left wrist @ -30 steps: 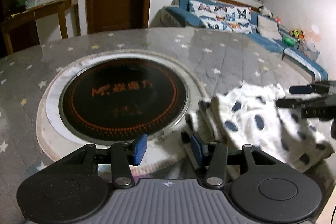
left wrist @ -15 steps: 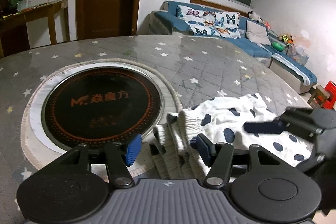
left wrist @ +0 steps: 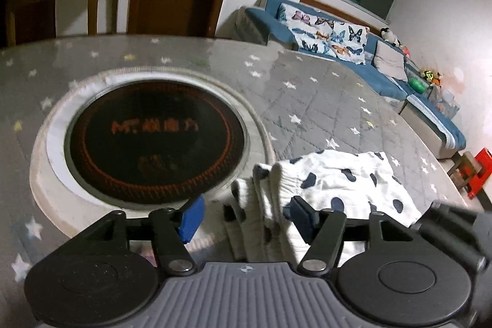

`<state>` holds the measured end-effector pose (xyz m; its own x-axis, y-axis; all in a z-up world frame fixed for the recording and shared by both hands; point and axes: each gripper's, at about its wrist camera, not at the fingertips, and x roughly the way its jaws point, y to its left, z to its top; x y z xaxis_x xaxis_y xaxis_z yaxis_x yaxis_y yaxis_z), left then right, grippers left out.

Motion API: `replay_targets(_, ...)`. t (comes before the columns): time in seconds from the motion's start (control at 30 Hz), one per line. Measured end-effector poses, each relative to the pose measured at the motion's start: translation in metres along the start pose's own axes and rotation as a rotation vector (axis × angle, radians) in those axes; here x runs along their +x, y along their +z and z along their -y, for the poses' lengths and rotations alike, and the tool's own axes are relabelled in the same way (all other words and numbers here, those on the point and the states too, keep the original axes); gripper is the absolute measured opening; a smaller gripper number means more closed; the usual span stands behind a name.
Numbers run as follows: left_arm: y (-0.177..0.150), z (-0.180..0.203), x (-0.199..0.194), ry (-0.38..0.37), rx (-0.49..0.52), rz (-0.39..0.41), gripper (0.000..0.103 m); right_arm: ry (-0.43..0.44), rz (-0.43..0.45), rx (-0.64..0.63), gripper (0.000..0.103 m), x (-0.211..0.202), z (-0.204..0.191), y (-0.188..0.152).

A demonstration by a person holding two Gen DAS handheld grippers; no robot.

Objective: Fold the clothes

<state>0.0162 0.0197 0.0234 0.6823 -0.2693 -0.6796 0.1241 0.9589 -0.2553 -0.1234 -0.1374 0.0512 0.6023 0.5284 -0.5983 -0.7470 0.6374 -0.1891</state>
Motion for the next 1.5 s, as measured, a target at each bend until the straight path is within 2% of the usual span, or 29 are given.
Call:
replay_targets(0.13, -0.002, -0.002, 0.0, -0.014, -0.028, -0.016, 0.074, -0.012, -0.036, -0.116, 0.055, 0.017, -0.023, -0.002)
replay_targets(0.27, -0.004, -0.008, 0.0, -0.032, -0.084, -0.037, 0.08, -0.03, -0.063, -0.148, 0.052, 0.034, -0.031, -0.006)
replay_targets(0.3, -0.005, -0.01, 0.001, -0.036, -0.1, -0.044, 0.081, -0.035, -0.059, -0.15, 0.047, 0.035, -0.031, -0.006)
replay_targets(0.33, -0.006, -0.012, 0.002, -0.039, -0.116, -0.052, 0.082, -0.042, -0.056, -0.147, 0.041, 0.034, -0.031, -0.006)
replay_targets(0.5, -0.009, -0.023, 0.011, -0.076, -0.236, -0.101, 0.085, -0.018, -0.023, -0.077, 0.031, 0.026, -0.018, -0.003)
replay_targets(0.63, -0.011, -0.032, 0.013, -0.113, -0.334, -0.11, 0.09, 0.001, 0.021, -0.015, 0.027, 0.013, -0.004, 0.002)
replay_targets(0.8, -0.011, -0.04, 0.016, -0.19, -0.474, -0.139, 0.09, 0.02, 0.057, 0.045, 0.023, 0.001, 0.01, 0.005)
replay_targets(1.0, -0.012, -0.044, 0.023, -0.247, -0.562, -0.166, 0.089, 0.032, 0.079, 0.095, 0.019, -0.007, 0.02, -0.001)
replay_targets(1.03, -0.013, -0.044, 0.025, -0.258, -0.569, -0.17, 0.087, 0.036, 0.079, 0.093, 0.019, -0.007, 0.019, -0.002)
replay_targets(1.1, -0.013, -0.042, 0.028, -0.263, -0.579, -0.18, 0.076, 0.045, 0.077, 0.085, 0.019, -0.006, 0.016, -0.003)
replay_targets(1.17, -0.013, -0.043, 0.03, -0.262, -0.59, -0.187, 0.059, 0.054, 0.074, 0.078, 0.019, 0.0, 0.014, -0.004)
replay_targets(1.27, -0.017, -0.046, 0.032, -0.255, -0.602, -0.195, 0.041, 0.063, 0.063, 0.07, 0.02, 0.004, 0.013, -0.007)
replay_targets(1.33, -0.02, -0.049, 0.032, -0.251, -0.606, -0.197, 0.034, 0.074, 0.063, 0.07, 0.023, 0.002, 0.013, -0.009)
replay_targets(1.5, -0.021, -0.05, 0.031, -0.252, -0.595, -0.188, 0.032, 0.094, 0.083, 0.147, 0.024, -0.016, 0.032, -0.009)
